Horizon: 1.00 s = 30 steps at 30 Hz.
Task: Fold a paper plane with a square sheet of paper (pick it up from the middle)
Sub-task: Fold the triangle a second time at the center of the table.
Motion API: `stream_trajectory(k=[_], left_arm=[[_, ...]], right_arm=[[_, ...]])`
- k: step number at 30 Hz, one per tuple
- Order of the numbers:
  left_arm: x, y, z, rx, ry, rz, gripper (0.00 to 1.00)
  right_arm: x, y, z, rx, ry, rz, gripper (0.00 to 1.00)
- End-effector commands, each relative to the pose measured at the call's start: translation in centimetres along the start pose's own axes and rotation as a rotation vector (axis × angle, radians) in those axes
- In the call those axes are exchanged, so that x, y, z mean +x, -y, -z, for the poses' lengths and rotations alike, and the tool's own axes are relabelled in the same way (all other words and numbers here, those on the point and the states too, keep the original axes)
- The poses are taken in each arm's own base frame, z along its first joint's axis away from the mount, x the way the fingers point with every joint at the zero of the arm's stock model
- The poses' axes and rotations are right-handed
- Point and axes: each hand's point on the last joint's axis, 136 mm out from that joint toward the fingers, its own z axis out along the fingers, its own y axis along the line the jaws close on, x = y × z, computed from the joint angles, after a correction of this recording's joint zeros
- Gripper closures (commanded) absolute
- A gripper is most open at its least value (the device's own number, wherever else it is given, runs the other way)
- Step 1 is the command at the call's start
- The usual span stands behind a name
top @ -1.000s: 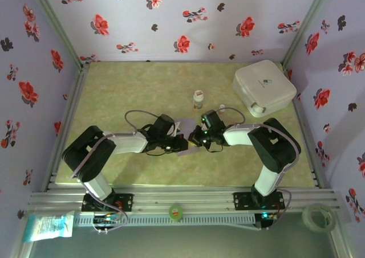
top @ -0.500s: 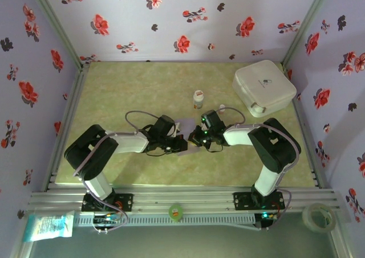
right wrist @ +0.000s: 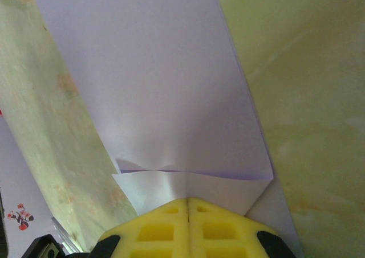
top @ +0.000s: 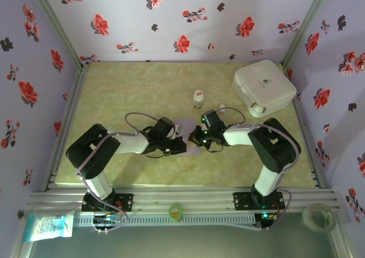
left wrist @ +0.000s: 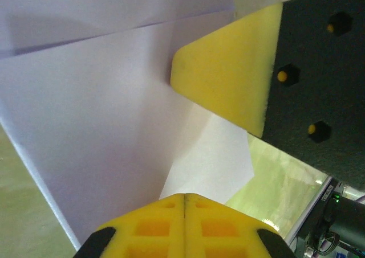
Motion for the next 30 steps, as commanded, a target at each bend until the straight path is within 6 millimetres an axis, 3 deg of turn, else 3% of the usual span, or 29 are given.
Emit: stream_trajectory(k=[1, 15, 25, 30], left_arm=[[0.8, -0.8, -0.3, -0.016, -0.01, 0.006, 0.94], [2.4, -1.8, -0.4, -0.037, -0.034, 0.023, 0.94], [4.1, -3.4, 0.9, -0.067, -0.02, 0.069, 0.93], [4.0, -2.3, 2.2, -0.017, 0.021, 0.078, 0.94]], right_arm=[[0.3, 3.5, -0.2, 0.135, 0.008, -0.036, 1.0], [0.4, 3.9, -0.2, 0.147, 0.009, -0.036, 1.0], [0.4, 4.1, -0.1, 0.153, 0.011, -0.034, 1.0], [0.5, 4.0, -0.1, 0.15, 0.01, -0.034, 1.0]])
